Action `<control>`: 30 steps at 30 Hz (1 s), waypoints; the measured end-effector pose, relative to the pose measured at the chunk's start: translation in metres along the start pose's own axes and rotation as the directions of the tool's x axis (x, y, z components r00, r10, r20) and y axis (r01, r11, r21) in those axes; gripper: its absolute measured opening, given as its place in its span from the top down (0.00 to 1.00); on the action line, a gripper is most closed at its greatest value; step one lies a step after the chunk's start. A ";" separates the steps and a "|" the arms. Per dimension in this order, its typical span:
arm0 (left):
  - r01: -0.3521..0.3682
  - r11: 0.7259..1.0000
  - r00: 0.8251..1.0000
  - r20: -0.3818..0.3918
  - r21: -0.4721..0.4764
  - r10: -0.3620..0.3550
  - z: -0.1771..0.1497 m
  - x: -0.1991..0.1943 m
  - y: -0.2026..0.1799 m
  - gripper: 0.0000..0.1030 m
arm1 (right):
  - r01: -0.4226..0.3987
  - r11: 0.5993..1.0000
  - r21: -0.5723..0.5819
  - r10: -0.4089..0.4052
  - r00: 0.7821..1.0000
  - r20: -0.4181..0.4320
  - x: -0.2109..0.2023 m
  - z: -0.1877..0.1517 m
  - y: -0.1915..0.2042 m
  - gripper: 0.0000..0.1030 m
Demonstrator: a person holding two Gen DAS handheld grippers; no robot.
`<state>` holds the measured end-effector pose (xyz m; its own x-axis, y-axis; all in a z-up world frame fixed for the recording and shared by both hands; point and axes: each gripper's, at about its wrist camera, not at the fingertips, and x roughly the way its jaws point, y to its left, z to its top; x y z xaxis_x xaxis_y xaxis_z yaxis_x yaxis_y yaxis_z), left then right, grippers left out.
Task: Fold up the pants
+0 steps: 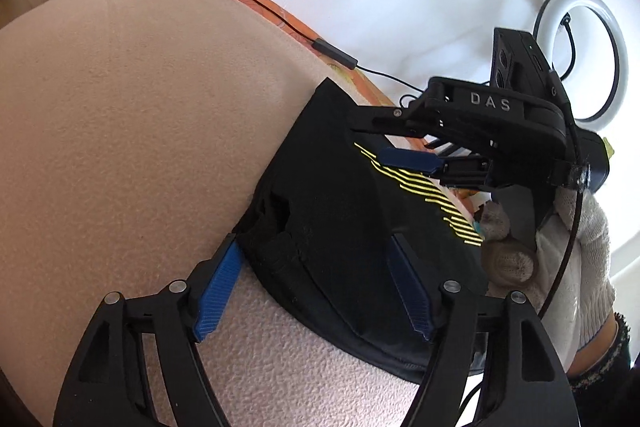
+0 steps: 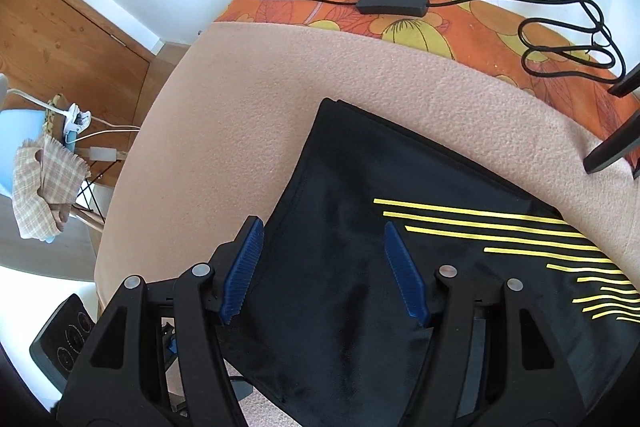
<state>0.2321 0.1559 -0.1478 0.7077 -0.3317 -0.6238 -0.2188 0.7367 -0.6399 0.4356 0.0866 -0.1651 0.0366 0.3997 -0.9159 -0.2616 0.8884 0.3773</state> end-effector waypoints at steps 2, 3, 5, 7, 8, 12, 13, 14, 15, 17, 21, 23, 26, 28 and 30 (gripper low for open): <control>0.012 0.999 1.000 0.016 -0.036 -0.012 0.004 0.002 0.004 0.37 | -0.009 1.000 0.005 0.009 1.000 -0.002 0.000 0.000 -0.001 0.36; 0.009 0.999 1.000 0.010 -0.033 -0.009 0.005 0.005 0.006 0.55 | -0.008 1.000 0.004 0.008 1.000 -0.001 0.000 0.002 0.000 0.36; 0.032 0.998 0.999 -0.019 -0.048 -0.033 0.005 0.013 0.014 0.90 | -0.014 1.000 0.003 0.014 1.000 0.002 0.000 0.005 0.002 0.36; 0.055 0.997 0.998 -0.011 -0.052 -0.056 0.001 0.013 0.019 0.93 | -0.016 1.000 -0.003 0.016 1.000 0.001 0.000 0.009 0.008 0.36; 0.057 0.998 0.998 -0.008 -0.029 -0.057 0.000 0.010 0.016 0.93 | -0.016 1.000 -0.008 0.016 1.000 -0.004 0.002 0.012 0.011 0.36; 0.091 0.988 0.995 0.016 0.122 -0.093 -0.002 0.001 -0.010 0.93 | 0.030 0.999 -0.015 -0.031 0.999 -0.035 0.014 0.021 0.019 0.36; 0.099 0.983 0.994 0.018 0.153 -0.103 -0.003 -0.001 -0.017 0.93 | 0.031 0.999 -0.008 -0.032 0.998 -0.047 0.018 0.023 0.020 0.36; 0.105 0.979 0.994 0.020 0.177 -0.110 -0.004 -0.003 -0.022 0.93 | 0.034 0.999 -0.002 -0.035 0.998 -0.058 0.021 0.024 0.021 0.36; 0.107 0.974 0.993 0.021 0.200 -0.114 -0.005 -0.006 -0.026 0.94 | 0.045 0.999 0.000 -0.045 0.997 -0.068 0.024 0.026 0.023 0.36; 0.108 0.967 0.993 0.022 0.230 -0.116 -0.008 -0.007 -0.034 0.94 | 0.070 0.997 -0.011 -0.071 0.994 -0.080 0.029 0.028 0.030 0.36; 0.118 0.964 0.992 0.016 0.238 -0.125 -0.010 -0.007 -0.039 0.94 | 0.169 0.984 -0.055 -0.174 0.980 -0.094 0.036 0.030 0.038 0.37; 0.123 0.964 0.991 0.016 0.236 -0.131 -0.009 -0.009 -0.038 0.94 | 0.179 0.983 -0.052 -0.184 0.977 -0.108 0.038 0.030 0.035 0.50; 0.130 0.961 0.990 0.014 0.245 -0.138 -0.008 -0.010 -0.042 0.94 | 0.195 0.980 -0.039 -0.198 0.975 -0.104 0.039 0.027 0.027 0.72; 0.138 0.957 0.989 0.011 0.256 -0.145 -0.007 -0.015 -0.042 0.94 | 0.192 0.981 -0.020 -0.193 0.976 -0.096 0.035 0.026 0.021 0.87; 0.150 0.951 0.987 0.008 0.271 -0.158 -0.008 -0.017 -0.048 0.94 | 0.161 0.987 0.006 -0.160 0.983 -0.085 0.029 0.025 0.013 0.92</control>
<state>0.2257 0.1211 -0.1101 0.7388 -0.4390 -0.5113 0.0799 0.8103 -0.5805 0.4573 0.1154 -0.1832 -0.0037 0.2317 -0.9728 -0.2466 0.9425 0.2254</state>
